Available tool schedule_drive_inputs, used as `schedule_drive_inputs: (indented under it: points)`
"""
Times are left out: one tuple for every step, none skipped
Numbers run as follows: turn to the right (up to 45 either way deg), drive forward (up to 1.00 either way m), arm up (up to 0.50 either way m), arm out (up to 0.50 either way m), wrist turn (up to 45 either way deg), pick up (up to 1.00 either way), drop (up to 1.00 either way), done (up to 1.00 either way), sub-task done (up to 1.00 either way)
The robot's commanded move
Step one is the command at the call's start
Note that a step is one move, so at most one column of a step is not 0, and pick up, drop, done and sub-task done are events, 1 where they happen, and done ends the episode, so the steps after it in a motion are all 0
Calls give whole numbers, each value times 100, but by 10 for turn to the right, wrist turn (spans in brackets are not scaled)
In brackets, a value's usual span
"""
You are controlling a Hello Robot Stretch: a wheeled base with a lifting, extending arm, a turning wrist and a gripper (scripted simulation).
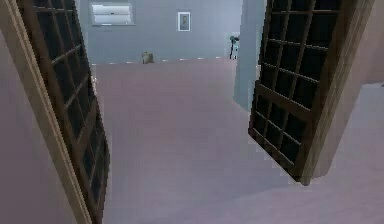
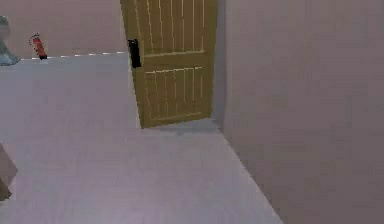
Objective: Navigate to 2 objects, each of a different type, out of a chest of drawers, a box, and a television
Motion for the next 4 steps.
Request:
schedule_drive_inputs:
  points:
    - [0,85,0,0,0,0,0,0,0]
    - [-150,0,0,0,0,0,0,0,0]
    - [0,100,0,0,0,0,0,0,0]
    - [-30,0,0,0,0,0,0,0,0]
